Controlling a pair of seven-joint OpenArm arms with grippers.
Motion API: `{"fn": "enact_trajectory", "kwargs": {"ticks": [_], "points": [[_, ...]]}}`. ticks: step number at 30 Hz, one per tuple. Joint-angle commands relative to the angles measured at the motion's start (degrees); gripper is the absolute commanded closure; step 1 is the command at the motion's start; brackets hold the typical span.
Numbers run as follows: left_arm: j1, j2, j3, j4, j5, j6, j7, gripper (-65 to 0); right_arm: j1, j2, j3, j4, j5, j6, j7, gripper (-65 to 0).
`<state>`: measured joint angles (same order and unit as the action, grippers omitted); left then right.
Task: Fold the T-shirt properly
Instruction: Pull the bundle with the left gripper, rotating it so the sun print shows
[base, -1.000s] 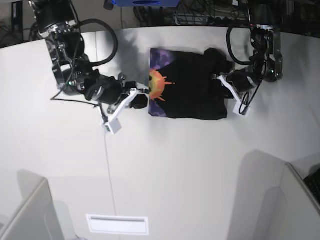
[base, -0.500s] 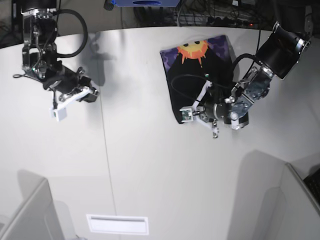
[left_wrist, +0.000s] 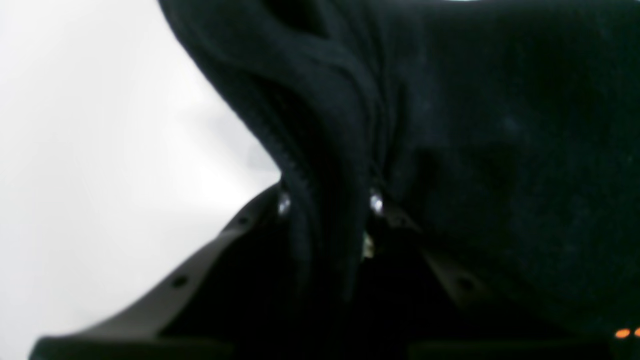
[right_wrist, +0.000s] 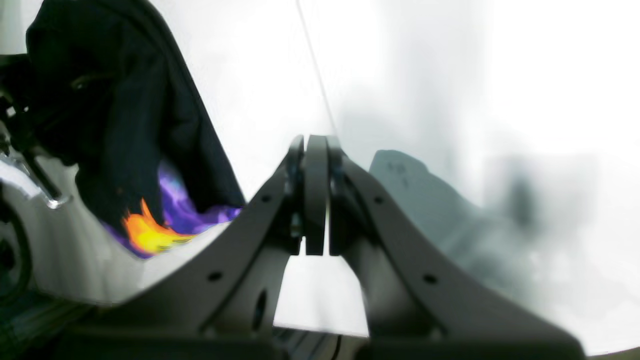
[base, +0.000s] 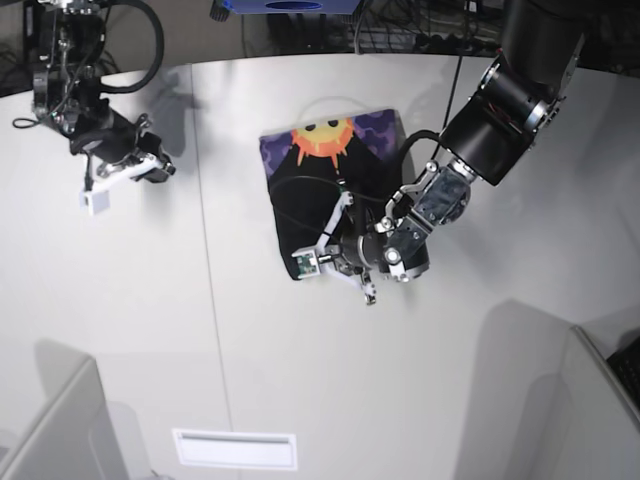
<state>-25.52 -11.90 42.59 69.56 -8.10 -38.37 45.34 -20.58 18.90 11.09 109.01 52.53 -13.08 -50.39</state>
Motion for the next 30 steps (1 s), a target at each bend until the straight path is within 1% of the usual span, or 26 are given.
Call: {"fn": "enact_trajectory", "kwargs": {"ticks": [1,5,8,11,16,22,23,25,26,28,30], "points": [[2.53,-0.1,1.59,-1.47,2.08,-1.63,4.55,0.0,-0.21,0.67,0.12,0.83,0.61,0.29,1.29,0.0],[2.09,-0.01,1.5,-1.47,2.08,-1.63,4.46,0.0,-0.56,0.67,0.03,0.83,0.61,0.29,2.44,0.0],[2.0,-0.01,1.5,-0.68,2.16,-1.63,2.0,0.0,-0.56,0.67,0.03,0.83,0.61,0.29,2.44,0.0],[2.0,-0.01,1.5,-0.59,2.16,-1.63,1.03,0.0,-0.56,0.67,0.03,0.83,0.61,0.29,2.44,0.0],[1.21,-0.01,1.59,-0.59,2.16,-1.63,1.03,0.0,-0.56,0.67,0.03,0.83,0.61,0.29,2.35,0.0],[-1.34,-0.01,1.5,-0.5,2.16,-1.63,1.38,-30.3,-0.56,0.67,-0.06,0.83,0.61,0.29,2.26,0.0],[-1.87,-0.01,1.41,-0.5,2.08,-1.63,1.38,-33.7,-0.56,0.67,-0.06,0.83,0.61,0.29,2.26,0.0],[-3.01,-0.01,1.24,0.29,1.81,-1.63,1.38,-39.2,-0.56,0.67,-0.06,0.83,0.61,0.29,2.26,0.0],[-3.45,-0.01,1.24,1.25,1.72,-1.63,1.38,-40.8,-0.56,0.67,-0.06,0.83,0.61,0.29,2.26,0.0],[-4.24,-0.19,1.15,3.63,1.72,-1.63,1.38,-42.3,-0.56,0.67,-0.06,0.83,0.61,0.29,2.26,0.0],[-5.21,-0.27,1.06,6.35,1.64,-1.63,1.47,-42.3,-0.56,0.58,-0.06,0.83,0.61,0.29,2.26,0.0]]}}
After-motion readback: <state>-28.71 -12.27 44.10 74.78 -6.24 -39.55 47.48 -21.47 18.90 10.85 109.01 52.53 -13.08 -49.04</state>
